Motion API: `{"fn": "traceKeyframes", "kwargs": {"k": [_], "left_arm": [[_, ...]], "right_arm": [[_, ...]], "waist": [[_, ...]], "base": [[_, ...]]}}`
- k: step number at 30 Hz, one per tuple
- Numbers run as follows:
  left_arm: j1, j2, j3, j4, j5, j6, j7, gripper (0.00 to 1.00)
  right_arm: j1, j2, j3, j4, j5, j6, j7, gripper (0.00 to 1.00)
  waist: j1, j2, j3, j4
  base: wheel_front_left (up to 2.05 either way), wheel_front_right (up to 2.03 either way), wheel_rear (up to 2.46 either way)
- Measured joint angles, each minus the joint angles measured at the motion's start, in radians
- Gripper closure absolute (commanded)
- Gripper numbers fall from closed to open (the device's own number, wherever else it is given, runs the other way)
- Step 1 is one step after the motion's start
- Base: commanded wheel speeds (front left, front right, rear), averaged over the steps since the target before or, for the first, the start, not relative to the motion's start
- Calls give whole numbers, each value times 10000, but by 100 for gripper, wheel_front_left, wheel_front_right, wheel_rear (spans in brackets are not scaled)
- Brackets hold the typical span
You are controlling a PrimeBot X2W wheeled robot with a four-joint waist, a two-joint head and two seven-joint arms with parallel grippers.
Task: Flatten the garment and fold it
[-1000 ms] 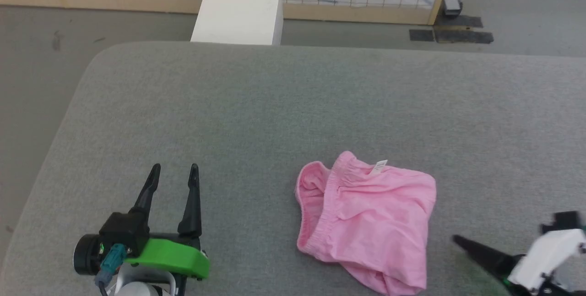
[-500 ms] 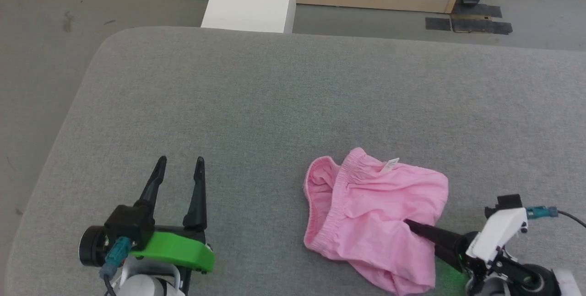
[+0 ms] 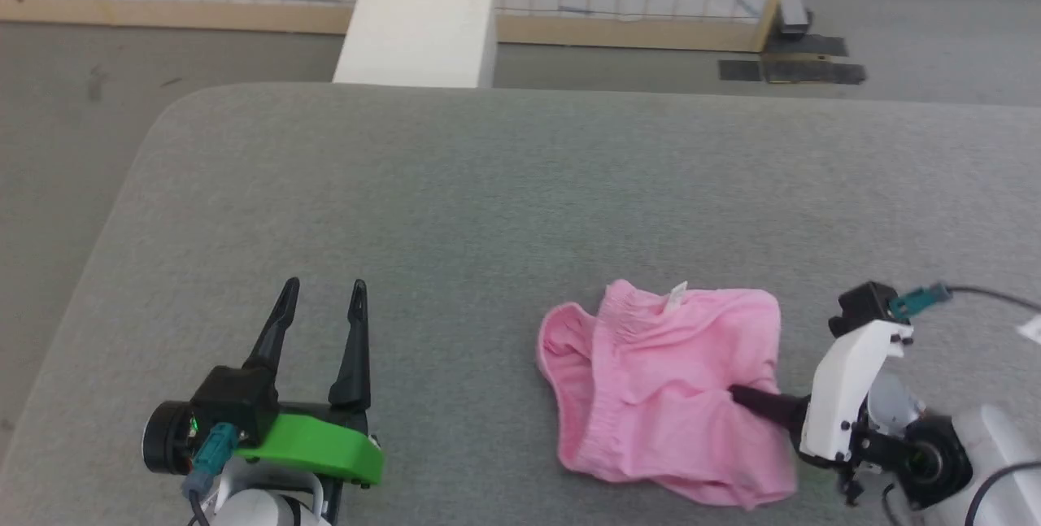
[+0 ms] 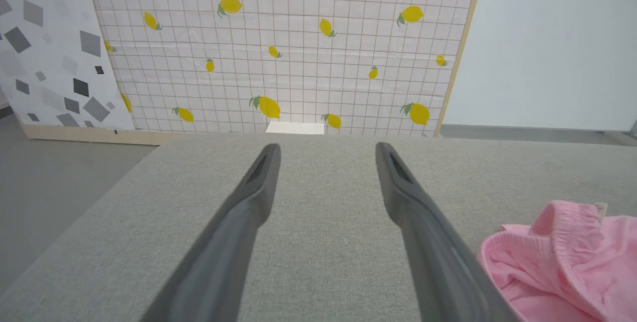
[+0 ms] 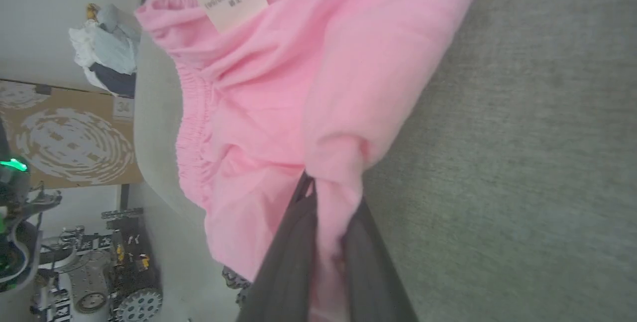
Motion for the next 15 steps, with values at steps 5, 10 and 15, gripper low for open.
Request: {"fn": "traceKeyframes", "kwargs": {"k": [5,10,15], "left_arm": [[76,-23,13,-217,88,-13,2,0],[37,-12,-79,-431,174,-104,2,0],[-476,46,-282,-807,280,-267,19,0]], "right_arm": [[-678,-1262,1206,-573,-1275,0,213,100],[-1474,-2226,2038,-859,-2272,0,437,100],[-2211,-2976,2316,-571,-2940,0,491,100]], "waist": [[0,0,-21,-623],[0,0,102,-1415],[0,0,477,-2273]], "base": [[0,0,0],[0,0,0],[0,0,0]]}}
